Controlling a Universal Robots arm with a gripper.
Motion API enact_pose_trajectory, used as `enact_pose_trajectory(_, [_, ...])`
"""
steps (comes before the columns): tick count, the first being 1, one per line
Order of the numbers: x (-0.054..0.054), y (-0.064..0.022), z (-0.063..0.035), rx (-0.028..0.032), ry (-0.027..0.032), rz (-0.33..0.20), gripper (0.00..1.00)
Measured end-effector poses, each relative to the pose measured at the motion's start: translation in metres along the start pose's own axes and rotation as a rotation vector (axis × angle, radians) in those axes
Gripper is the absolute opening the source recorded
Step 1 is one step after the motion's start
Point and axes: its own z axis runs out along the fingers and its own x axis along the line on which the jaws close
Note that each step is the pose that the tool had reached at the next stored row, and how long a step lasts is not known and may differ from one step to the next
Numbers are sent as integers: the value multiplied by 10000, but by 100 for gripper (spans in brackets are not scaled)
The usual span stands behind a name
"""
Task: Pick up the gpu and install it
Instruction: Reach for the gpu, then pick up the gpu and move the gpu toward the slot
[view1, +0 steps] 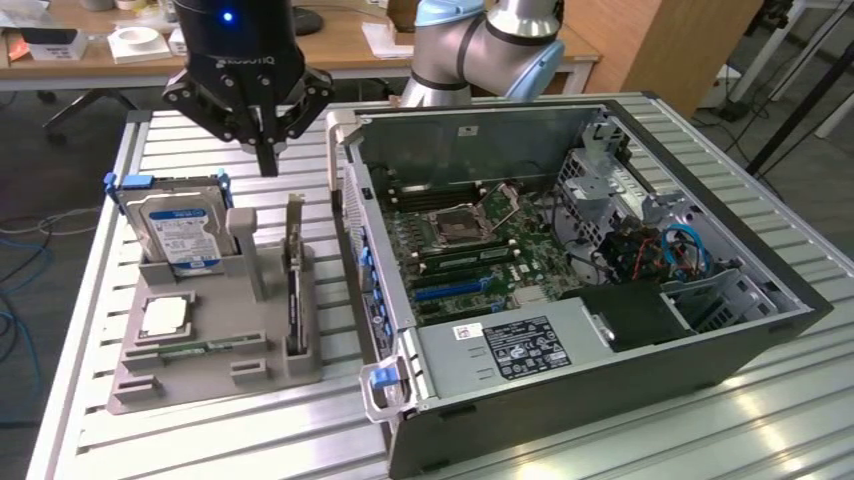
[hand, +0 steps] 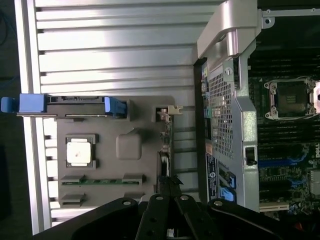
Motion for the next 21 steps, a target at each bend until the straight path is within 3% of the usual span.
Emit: enact_pose_trajectory(21, [18,-67,-3,0,0,-1,10])
